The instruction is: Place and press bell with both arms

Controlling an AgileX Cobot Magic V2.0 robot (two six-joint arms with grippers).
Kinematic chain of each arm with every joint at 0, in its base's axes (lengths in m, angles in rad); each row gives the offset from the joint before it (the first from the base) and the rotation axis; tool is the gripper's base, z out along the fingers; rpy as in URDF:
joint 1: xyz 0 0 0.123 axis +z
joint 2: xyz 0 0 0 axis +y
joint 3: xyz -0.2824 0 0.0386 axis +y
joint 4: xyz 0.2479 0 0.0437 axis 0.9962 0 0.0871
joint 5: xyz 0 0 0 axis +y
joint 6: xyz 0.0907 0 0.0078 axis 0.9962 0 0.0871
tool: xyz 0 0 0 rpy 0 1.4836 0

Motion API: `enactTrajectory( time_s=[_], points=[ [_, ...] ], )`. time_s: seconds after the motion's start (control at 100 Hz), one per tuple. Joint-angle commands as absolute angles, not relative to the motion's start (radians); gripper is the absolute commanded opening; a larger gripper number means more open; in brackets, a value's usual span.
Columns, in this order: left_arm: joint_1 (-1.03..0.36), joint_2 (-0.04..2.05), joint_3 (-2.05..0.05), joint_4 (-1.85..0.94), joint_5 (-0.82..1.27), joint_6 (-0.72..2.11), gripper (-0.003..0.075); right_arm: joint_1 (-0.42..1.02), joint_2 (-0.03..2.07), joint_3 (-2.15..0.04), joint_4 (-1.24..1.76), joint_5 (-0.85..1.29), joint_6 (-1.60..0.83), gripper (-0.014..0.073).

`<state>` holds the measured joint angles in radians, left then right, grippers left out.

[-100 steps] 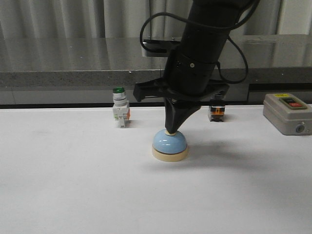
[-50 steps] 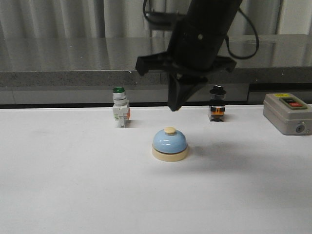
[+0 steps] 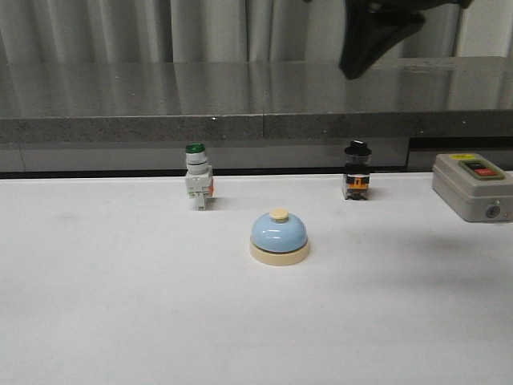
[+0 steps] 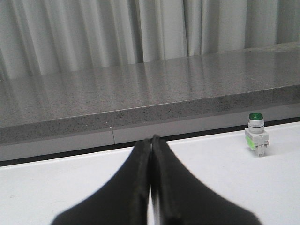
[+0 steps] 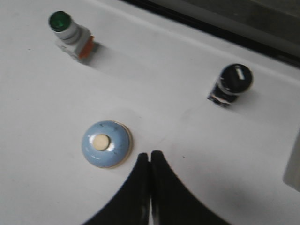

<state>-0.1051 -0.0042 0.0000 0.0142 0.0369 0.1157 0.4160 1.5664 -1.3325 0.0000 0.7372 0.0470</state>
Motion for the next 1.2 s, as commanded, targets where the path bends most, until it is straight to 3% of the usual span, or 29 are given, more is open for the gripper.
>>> enactTrajectory(
  time_s=[0.0, 0.46, 0.87, 1.19],
  points=[
    [-0.102, -0.034, 0.042, 0.015, -0.044, 0.105, -0.002, 0.364, 1.453, -1.284, -0.025, 0.672, 0.064, -0.0069],
    [-0.102, -0.034, 0.042, 0.015, -0.044, 0.105, -0.002, 0.077, 1.047, -0.886, -0.026, 0.521, 0.069, -0.0069],
    [-0.102, -0.034, 0.042, 0.015, -0.044, 0.105, -0.002, 0.057, 0.68, -0.596, -0.031, 0.346, 0.069, -0.0069],
    [-0.102, -0.034, 0.042, 0.015, -0.044, 0.105, -0.002, 0.057, 0.484, -0.491, -0.031, 0.36, 0.069, -0.0069]
  ],
)
